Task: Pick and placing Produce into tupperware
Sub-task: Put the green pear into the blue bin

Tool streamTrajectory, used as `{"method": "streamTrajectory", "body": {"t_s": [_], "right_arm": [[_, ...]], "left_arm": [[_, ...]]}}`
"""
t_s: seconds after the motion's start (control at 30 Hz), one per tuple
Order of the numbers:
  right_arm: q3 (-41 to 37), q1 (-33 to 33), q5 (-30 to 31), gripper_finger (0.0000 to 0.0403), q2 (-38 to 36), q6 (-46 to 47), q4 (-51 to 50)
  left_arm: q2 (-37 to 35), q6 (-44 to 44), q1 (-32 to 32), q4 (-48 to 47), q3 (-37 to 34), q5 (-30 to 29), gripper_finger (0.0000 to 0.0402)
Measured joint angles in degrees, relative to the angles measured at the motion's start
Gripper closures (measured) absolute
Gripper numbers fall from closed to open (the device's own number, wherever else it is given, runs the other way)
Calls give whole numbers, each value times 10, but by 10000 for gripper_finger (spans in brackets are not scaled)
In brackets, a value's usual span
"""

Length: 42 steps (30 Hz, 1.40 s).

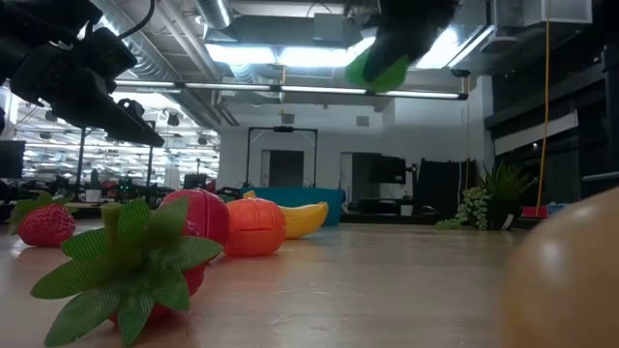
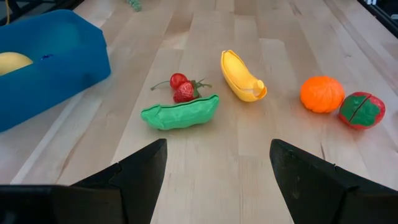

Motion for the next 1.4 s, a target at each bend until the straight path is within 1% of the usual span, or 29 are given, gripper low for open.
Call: {"method": "streamTrajectory", "body": {"t_s": [0.33, 0.53, 0.7, 0.8, 0.97, 1.1, 1.23, 1.4], "right_arm": [[-228, 0, 25, 189, -119, -9, 247], [-357, -4, 25, 189, -195, -66, 437], [-453, -22, 5, 189, -241, -110, 578], [-512, -42, -22, 189, -256, -135, 667], [-599, -80, -89, 189, -269, -182, 850], [-649, -113, -152, 189, -272, -196, 952], [-678, -138, -203, 189, -272, -214, 1006], [-683, -170, -244, 189, -272, -244, 1004]], "left_arm": [[0, 0, 0, 0, 0, 0, 123], [0, 0, 0, 2, 0, 0, 123], [0, -3, 0, 4, 0, 0, 123], [0, -4, 0, 6, 0, 0, 123], [0, -5, 0, 6, 0, 0, 123], [0, -5, 0, 6, 0, 0, 123], [0, -5, 0, 6, 0, 0, 123], [0, -5, 1, 6, 0, 0, 123]]}}
